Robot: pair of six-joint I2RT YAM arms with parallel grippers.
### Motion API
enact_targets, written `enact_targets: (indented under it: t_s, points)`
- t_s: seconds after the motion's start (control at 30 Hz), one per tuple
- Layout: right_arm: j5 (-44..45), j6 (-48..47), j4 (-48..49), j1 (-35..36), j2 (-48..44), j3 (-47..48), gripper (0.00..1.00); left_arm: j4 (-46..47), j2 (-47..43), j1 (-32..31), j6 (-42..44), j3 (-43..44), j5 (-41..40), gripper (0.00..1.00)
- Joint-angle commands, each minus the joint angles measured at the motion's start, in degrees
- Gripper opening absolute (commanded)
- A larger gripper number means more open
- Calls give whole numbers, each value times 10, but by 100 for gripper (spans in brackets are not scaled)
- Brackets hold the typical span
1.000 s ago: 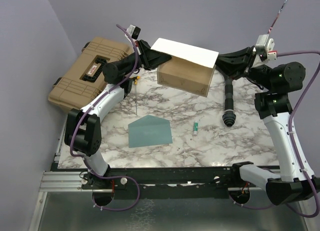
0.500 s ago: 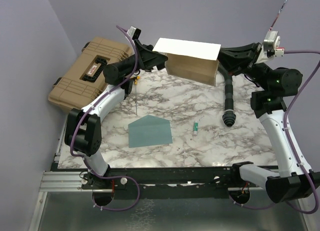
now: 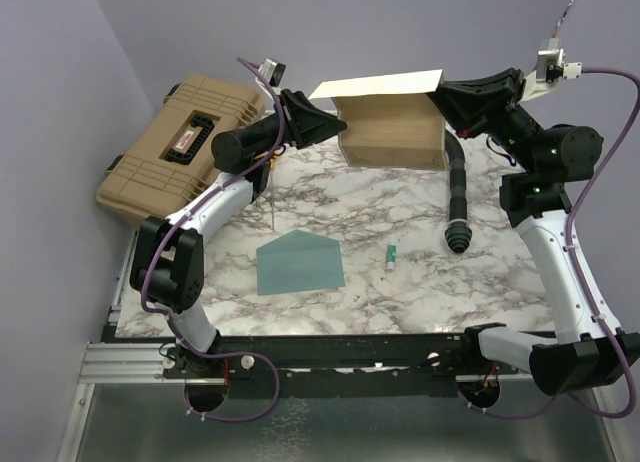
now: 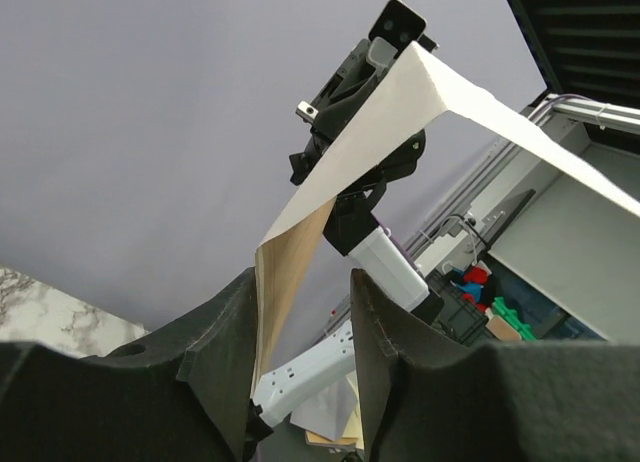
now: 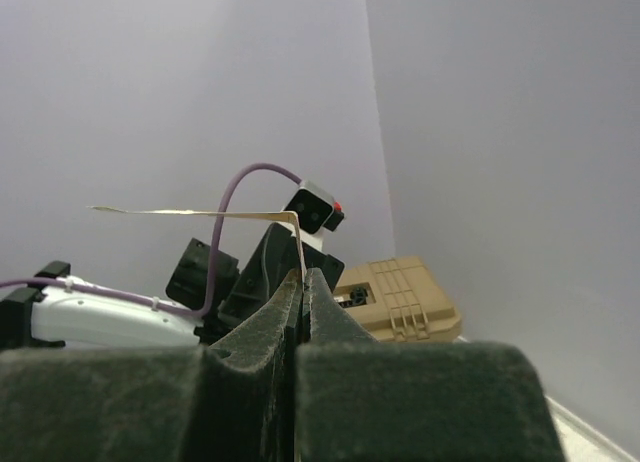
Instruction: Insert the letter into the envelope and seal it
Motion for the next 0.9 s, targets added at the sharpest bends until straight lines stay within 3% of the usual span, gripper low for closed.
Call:
enact_targets:
  t_s: [0.0,0.33,0.4,0.47,0.53,0.73,0.87]
  points:
    - [45,71,20,1,3,-3,1,22,0,-14,22,-11,10,42]
    - [85,180,76,0,16,-31,1,22,-1,-28,23,-25,-5,33]
    - [82,186,87,1,18,-36,1,22,-2,-28,24,-24,-7,27]
    - [73,189,98,1,19,-39,1,22,-2,-28,22,-22,-9,14]
    - [57,183,98,1,20,-39,1,22,-2,-28,18,-20,-13,1]
    - [-82,119,141,1,24,-32,1,23,-3,-28,1,-20,-23,0]
    - [-192,-11,84,1,15,-23,23,23,-6,-27,-7,-17,-20,0]
